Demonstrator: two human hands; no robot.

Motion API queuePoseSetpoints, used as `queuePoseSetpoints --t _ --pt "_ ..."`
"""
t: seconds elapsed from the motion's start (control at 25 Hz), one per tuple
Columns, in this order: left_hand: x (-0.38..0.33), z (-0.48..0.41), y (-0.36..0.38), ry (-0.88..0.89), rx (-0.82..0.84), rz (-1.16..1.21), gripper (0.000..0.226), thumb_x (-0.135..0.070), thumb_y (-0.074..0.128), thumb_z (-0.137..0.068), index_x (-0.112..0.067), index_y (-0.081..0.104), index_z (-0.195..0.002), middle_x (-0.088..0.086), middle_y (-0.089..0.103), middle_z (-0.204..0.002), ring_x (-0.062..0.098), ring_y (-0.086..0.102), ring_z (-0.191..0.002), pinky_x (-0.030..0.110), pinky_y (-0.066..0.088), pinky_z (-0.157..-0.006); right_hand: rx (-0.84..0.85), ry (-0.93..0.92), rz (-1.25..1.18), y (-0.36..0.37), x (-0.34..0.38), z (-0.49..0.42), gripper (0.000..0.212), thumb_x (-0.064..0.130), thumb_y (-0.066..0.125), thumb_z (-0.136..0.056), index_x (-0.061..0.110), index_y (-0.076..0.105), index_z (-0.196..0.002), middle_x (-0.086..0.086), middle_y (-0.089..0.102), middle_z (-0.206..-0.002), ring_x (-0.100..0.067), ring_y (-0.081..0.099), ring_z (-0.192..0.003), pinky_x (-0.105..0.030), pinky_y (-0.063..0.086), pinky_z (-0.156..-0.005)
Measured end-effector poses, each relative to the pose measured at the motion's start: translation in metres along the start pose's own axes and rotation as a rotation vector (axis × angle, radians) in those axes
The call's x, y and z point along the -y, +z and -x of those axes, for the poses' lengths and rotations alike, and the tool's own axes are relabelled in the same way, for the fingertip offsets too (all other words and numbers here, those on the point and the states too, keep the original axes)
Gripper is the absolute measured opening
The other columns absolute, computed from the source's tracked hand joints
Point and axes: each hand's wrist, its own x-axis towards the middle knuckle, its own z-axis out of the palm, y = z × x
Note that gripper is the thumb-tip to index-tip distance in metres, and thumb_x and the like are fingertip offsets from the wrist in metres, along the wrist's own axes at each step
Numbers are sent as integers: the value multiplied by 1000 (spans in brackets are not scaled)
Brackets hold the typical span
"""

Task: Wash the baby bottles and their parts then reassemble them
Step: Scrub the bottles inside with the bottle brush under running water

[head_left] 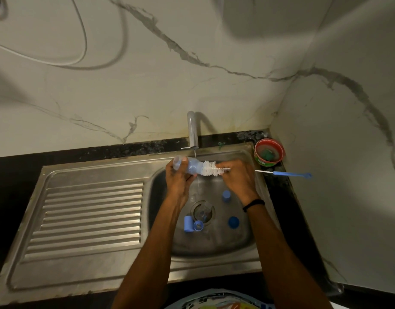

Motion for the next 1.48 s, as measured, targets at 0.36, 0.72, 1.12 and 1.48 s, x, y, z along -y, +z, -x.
queuePoseSetpoints --t 0.36,0.72,1.12,1.48 --pt "-11 -2 -16 -92 153 108 57 -24 69 -91 -13 46 -142 21 62 -133 33 68 -114 38 60 -82 245 163 -161 -17 -8 0 12 17 64 -93 15 76 -96 1 73 -83 -11 66 -75 -27 54 -72" --pt "-9 -3 -11 -126 65 -28 44 -34 74 -89 -19 55 -125 13 66 -122 30 68 -108 53 54 -98 253 19 130 -3 6 10 15 19 62 -93 24 76 -93 3 69 -75 -19 65 -75 -27 45 -63" --pt "-16 -6 -41 -83 141 -131 68 -49 76 -81 -2 60 -128 21 68 -124 39 65 -116 60 45 -107 372 59 21 1 4 0 24 21 58 -97 23 67 -74 1 60 -67 -10 53 -61 -23 44 -60" --pt "-34 -7 -33 -176 133 -149 20 -23 60 -94 -15 64 -112 8 66 -109 27 64 -103 52 44 -110 401 67 -10 -6 -1 -7 37 23 60 -96 25 57 -59 2 58 -59 -11 54 -58 -22 41 -59"
